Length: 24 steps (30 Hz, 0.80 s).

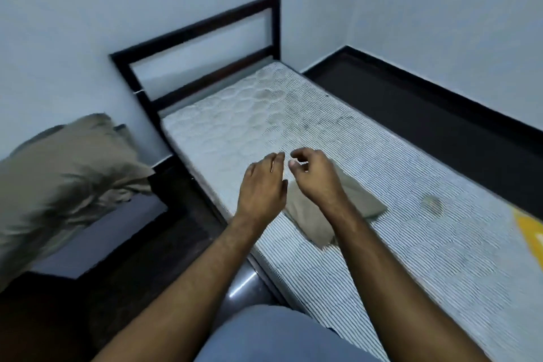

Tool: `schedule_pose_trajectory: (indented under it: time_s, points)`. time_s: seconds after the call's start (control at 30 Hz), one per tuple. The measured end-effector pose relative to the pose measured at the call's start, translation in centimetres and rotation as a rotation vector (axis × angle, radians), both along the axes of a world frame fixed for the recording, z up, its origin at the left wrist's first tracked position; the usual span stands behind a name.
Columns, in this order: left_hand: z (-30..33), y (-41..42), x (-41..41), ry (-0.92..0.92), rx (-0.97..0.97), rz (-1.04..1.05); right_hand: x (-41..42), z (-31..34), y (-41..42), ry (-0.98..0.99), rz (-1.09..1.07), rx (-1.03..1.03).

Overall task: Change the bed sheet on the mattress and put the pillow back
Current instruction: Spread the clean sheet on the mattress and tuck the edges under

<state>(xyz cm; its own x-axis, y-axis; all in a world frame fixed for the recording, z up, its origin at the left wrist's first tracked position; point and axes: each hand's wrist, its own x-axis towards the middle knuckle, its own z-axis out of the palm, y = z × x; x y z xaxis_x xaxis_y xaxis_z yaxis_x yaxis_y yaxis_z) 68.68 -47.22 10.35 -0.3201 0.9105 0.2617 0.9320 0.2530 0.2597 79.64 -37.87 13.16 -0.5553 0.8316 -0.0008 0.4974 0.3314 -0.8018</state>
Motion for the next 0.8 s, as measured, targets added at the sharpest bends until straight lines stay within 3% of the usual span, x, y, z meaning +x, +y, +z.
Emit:
schedule_pose_trajectory:
  time_s: [0.27,0.57,0.8]
  points:
    - [-5.1,6.9,4.5,0.001,-0.256,-0.188,8.7,-5.5,4.3,-0.058,-0.299,-0.138]
    - [-11.5,12.3,4.4,-0.189,-0.342,-0.228,7.5,-15.8,8.3,-0.232,-0.416,-0.381]
    - [-20.5,17.2,3.8,-0.319,-0.459,-0.295,6.3,-26.7,11.7,-0.321,-0.59,-0.537]
